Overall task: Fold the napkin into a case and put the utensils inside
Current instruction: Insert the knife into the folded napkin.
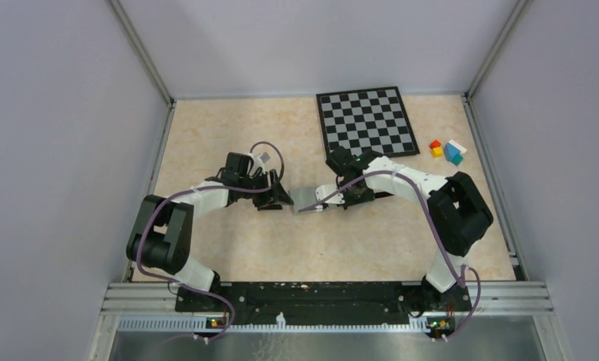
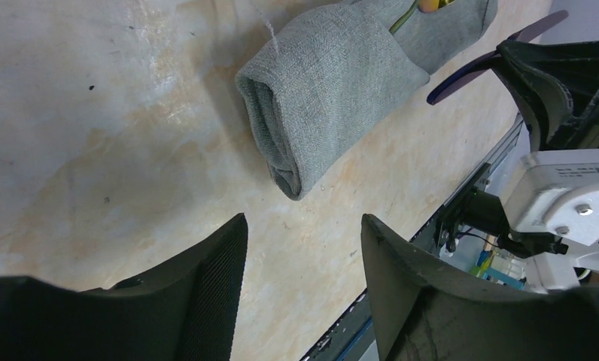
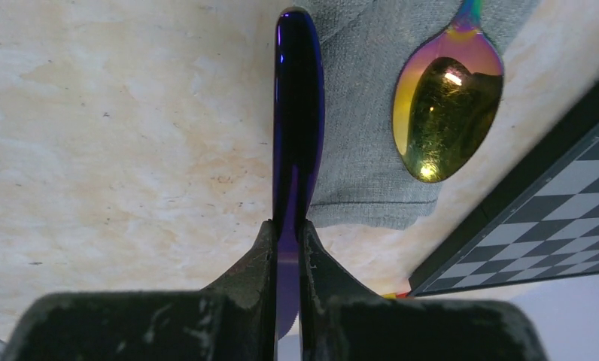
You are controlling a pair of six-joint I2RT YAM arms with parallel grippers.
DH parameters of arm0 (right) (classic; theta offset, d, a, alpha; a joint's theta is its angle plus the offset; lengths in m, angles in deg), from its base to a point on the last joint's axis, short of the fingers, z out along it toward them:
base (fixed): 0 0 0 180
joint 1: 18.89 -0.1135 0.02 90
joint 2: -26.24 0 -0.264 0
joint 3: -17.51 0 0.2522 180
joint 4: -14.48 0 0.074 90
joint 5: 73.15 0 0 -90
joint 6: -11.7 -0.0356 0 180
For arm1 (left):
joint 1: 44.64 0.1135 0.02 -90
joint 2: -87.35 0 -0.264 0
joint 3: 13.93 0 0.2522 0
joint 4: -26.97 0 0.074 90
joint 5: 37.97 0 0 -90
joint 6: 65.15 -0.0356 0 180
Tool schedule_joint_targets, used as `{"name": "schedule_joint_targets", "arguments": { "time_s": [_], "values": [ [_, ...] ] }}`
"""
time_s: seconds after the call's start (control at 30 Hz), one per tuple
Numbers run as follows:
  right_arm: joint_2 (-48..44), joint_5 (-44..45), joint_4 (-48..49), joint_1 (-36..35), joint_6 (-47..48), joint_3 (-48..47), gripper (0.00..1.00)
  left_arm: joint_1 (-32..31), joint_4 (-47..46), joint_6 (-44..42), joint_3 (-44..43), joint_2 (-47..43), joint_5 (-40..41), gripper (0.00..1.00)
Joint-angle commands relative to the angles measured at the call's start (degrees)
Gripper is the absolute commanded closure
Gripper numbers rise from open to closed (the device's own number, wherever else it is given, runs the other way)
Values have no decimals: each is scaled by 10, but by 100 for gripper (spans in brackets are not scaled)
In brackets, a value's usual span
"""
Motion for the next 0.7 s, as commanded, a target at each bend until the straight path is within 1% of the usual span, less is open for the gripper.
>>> {"name": "schedule_joint_targets", "arguments": {
  "time_s": [0.0,0.13,0.27,0.43,0.53,0.67],
  "values": [
    [18,39,10,-4,22,-33,100,-6,-51,3,1,13,-19,39],
    [25,45,9,-1,16,-40,100,-9,-62,9,7,14,-17,39],
    [9,47,23,13,16,-29,100,-13,-68,9,9,14,-16,40],
    [26,51,26,14,14,-38,100,-23,-76,13,7,23,-18,41],
    [35,47,26,13,15,-48,100,-32,-88,17,7,24,-14,45],
    [46,37,29,11,16,-55,100,-37,-94,20,9,30,-4,47]
  ]
}}
